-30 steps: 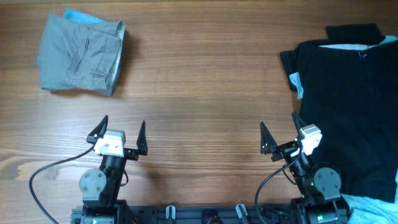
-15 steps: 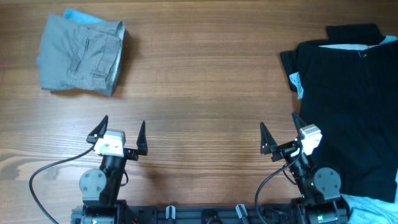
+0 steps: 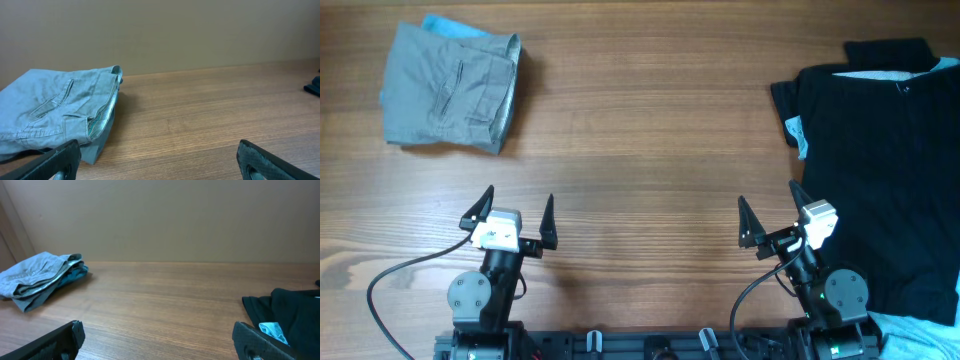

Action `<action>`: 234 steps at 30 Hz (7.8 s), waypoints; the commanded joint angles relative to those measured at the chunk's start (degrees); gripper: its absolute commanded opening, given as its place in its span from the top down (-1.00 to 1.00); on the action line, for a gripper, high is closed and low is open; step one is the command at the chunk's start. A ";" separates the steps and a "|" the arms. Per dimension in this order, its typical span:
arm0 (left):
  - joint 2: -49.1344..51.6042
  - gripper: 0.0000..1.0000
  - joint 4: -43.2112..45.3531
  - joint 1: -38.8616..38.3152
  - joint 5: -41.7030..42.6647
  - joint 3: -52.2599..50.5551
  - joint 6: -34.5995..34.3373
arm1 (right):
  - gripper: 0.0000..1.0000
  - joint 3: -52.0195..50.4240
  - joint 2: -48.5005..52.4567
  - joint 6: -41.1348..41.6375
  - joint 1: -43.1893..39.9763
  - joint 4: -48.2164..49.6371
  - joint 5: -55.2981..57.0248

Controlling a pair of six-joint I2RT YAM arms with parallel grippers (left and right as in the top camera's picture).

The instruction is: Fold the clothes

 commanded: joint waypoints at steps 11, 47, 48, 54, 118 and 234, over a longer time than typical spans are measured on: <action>-0.04 -1.00 -0.24 0.33 0.68 -0.26 -0.57 | -0.99 -0.07 -0.20 0.39 -0.31 0.31 0.61; -0.04 -1.00 0.72 0.26 2.75 -0.26 -0.37 | -0.99 -0.07 -0.20 4.55 -0.31 0.66 -0.39; -0.04 -1.00 1.16 0.28 4.09 -0.26 -0.37 | -0.99 -0.02 -0.20 6.25 -0.31 0.90 -1.42; -0.04 -1.00 7.72 0.28 8.15 1.42 -4.24 | -0.99 5.09 0.04 8.13 -0.31 -0.85 -6.45; 58.80 -1.00 -30.64 0.28 17.22 55.54 -13.86 | -0.58 70.10 105.79 -4.35 -25.62 -27.52 -3.69; 103.97 -0.61 -12.44 -13.18 4.31 55.69 -13.88 | -0.50 87.76 76.41 15.04 -1.27 -64.22 3.13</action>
